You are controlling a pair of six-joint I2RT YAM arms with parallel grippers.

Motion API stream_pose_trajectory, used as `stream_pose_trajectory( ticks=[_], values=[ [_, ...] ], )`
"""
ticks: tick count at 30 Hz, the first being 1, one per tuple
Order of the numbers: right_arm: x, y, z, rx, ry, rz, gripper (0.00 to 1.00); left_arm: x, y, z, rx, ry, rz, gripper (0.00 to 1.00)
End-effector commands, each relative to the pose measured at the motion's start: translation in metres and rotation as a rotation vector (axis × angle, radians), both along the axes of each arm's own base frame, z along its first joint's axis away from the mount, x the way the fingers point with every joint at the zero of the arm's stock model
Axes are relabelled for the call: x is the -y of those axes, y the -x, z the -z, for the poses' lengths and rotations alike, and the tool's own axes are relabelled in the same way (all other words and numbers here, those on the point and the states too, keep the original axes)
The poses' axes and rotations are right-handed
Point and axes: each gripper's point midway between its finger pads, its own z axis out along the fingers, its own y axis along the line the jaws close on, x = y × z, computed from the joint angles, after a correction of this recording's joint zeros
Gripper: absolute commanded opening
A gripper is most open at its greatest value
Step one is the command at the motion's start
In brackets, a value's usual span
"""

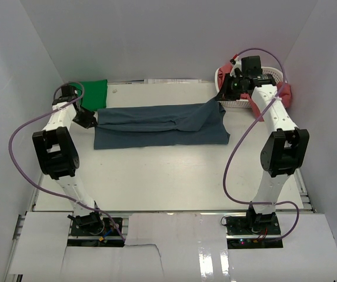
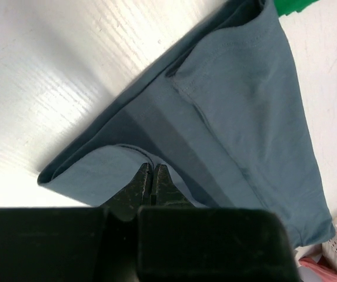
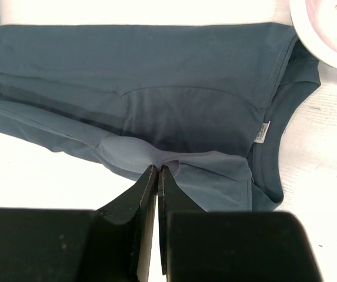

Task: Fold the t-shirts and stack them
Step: Fold the other side of the tshirt into a rectangle

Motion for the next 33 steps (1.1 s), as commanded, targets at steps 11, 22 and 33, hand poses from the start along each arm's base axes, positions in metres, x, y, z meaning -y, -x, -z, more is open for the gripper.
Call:
stream_pose_trajectory(
  ticks=[11, 22, 33],
  values=[
    [0.003, -0.038, 0.007, 0.040, -0.009, 0.003, 0.08, -0.003, -0.034, -0.007, 0.045, -0.030, -0.010, 0.00],
    [0.002, -0.063, 0.007, 0.043, -0.038, 0.000, 0.08, -0.003, -0.042, -0.002, 0.037, -0.018, -0.024, 0.00],
    [-0.002, -0.081, 0.023, 0.053, -0.056, -0.004, 0.08, -0.003, -0.048, 0.014, 0.010, -0.007, -0.034, 0.00]
  ],
)
